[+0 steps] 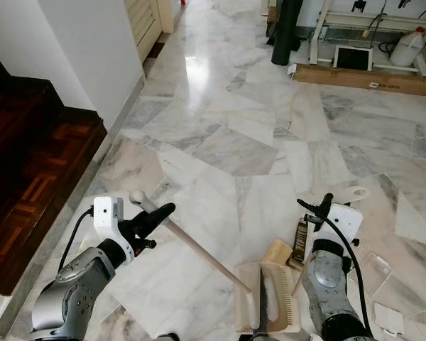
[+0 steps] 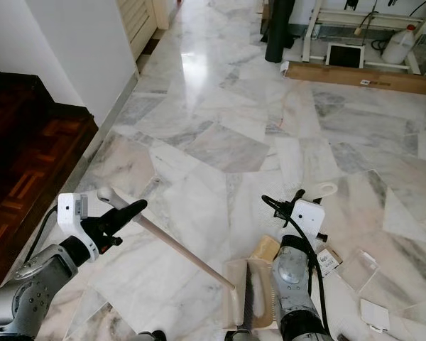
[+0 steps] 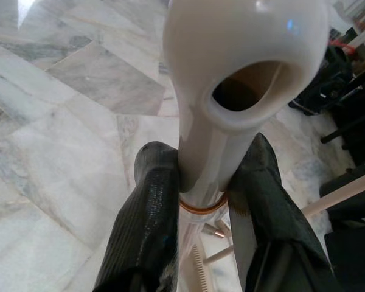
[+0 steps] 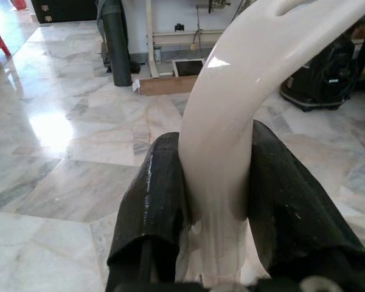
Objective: Sweep floor
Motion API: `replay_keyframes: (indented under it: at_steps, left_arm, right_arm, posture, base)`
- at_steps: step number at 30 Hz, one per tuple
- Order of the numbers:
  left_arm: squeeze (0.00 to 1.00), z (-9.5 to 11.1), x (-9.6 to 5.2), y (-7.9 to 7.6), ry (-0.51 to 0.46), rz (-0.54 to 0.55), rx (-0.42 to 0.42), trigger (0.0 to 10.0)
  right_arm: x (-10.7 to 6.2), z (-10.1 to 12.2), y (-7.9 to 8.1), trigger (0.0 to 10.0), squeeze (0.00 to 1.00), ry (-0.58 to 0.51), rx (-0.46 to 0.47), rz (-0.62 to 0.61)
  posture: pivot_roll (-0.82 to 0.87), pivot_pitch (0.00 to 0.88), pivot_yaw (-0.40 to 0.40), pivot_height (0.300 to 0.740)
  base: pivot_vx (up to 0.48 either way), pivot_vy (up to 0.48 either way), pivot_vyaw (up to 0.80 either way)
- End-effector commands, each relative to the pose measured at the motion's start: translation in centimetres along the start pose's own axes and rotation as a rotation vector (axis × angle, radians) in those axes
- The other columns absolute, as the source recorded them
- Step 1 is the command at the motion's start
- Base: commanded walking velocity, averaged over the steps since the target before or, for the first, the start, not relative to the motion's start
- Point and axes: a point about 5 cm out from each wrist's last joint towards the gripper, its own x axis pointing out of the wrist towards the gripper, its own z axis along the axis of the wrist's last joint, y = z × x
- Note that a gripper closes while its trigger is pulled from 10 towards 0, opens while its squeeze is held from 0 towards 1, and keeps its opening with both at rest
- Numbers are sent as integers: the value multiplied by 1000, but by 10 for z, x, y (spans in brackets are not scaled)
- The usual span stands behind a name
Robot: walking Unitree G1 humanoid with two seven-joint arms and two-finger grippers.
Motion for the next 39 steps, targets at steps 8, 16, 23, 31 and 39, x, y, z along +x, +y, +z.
replay_keyframes:
  at_steps: [8, 16, 23, 31, 39]
  left_arm:
    - [0, 3, 7, -5, -50, -7, -38, 10000]
    - [0, 49, 1, 5, -234, 94, 96, 10000]
    - [0, 82, -6, -2, -342, 119, 256, 10000]
    - [0, 112, -7, -14, -438, 136, 400, 10000]
    - [0, 83, 3, 0, -396, 293, 483, 10000]
  right_arm:
    - [-5, -1, 25, 10000, 0, 51, 107, 85]
    - [-1, 0, 27, 10000, 0, 60, 114, 101]
    - [2, 1, 28, 10000, 0, 61, 114, 110]
    - [6, 4, 29, 10000, 0, 60, 115, 118]
    - [10, 10, 36, 10000, 0, 44, 119, 140]
  posture:
    - [135, 127, 50, 740]
    - [146, 105, 40, 740]
    - [155, 86, 28, 740]
    - [163, 66, 19, 740]
    - [146, 34, 5, 740]
  base:
    - [0, 0, 0]
    - [0, 0, 0]
    - [0, 0, 0]
    - [0, 0, 0]
    - [0, 0, 0]
